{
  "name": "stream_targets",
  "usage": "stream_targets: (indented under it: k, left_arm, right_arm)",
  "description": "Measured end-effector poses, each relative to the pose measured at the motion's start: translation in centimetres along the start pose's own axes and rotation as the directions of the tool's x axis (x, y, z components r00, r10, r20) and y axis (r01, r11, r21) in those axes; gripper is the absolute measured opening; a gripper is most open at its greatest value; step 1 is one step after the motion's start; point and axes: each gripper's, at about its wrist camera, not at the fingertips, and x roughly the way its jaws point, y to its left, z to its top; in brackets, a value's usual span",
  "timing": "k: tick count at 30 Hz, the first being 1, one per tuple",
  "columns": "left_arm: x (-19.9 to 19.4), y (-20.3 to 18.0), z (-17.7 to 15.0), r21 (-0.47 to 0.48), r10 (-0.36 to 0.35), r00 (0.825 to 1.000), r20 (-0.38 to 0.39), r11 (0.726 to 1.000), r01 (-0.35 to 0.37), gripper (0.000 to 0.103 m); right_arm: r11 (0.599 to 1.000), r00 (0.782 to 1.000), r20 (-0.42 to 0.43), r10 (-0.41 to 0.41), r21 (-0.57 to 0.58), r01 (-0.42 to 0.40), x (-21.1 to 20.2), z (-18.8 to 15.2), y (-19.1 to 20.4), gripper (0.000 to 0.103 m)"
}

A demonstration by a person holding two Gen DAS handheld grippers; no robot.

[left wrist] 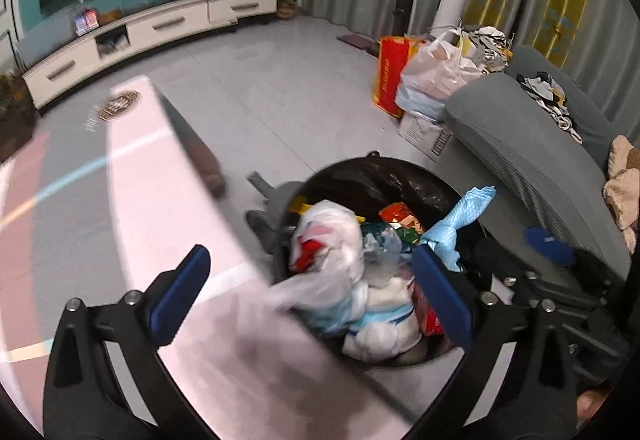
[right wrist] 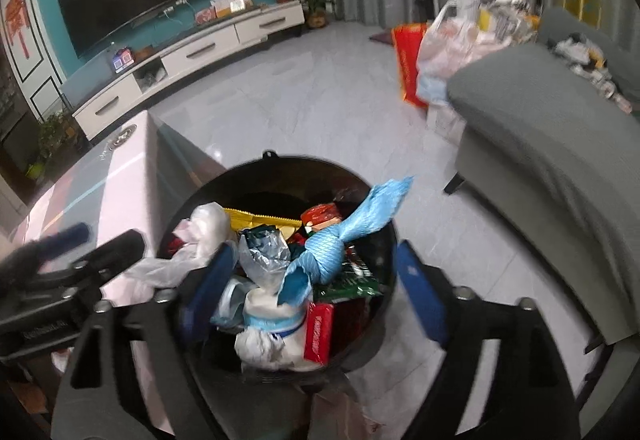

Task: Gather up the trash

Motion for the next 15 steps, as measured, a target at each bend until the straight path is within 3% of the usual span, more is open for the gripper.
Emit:
stream_targets:
  k: [2, 6, 10, 12, 15]
  left_arm:
    - [-2.7, 0.3, -0.1, 0.005, 0.019, 1.0, 0.022, 1.0, -0.019, 0.1]
    - [-8.5, 0.1, -0.8, 0.051, 0.121, 0.991, 0.064, 0.991, -0.124, 0.1]
    - [-12.1, -0.4, -1.9, 0.072, 0.2, 0.979, 0.05, 0.977, -0.203, 0.101]
    - [-13.9, -0.5, -2.7, 0.074, 0.171, 0.984, 0.049, 0.982, -0.174, 0.101]
    - [-16.2, -0.5, -3.3, 0.06, 0.128, 0.99, 0.058, 0.989, -0.132, 0.101]
  right_arm:
    - [1.0, 1.0, 0.02, -0.008, 0.009, 0.008, -2.1, 0.1, 0.1, 0.099]
    - [0.999, 0.998, 0.058, -0.03, 0.034, 0.028, -6.6, -0.4, 0.1, 0.1]
    - [0.998, 0.994, 0.082, -0.066, 0.008, 0.066, -11.0, -1.1, 0.9, 0.1]
    - [0.995, 0.989, 0.11, -0.097, -0.016, 0.099, -13.3, -1.5, 1.4, 0.1]
    - [0.996, 0.989, 0.129, -0.075, -0.038, 0.081, -16.2, -2.1, 1.7, 0.1]
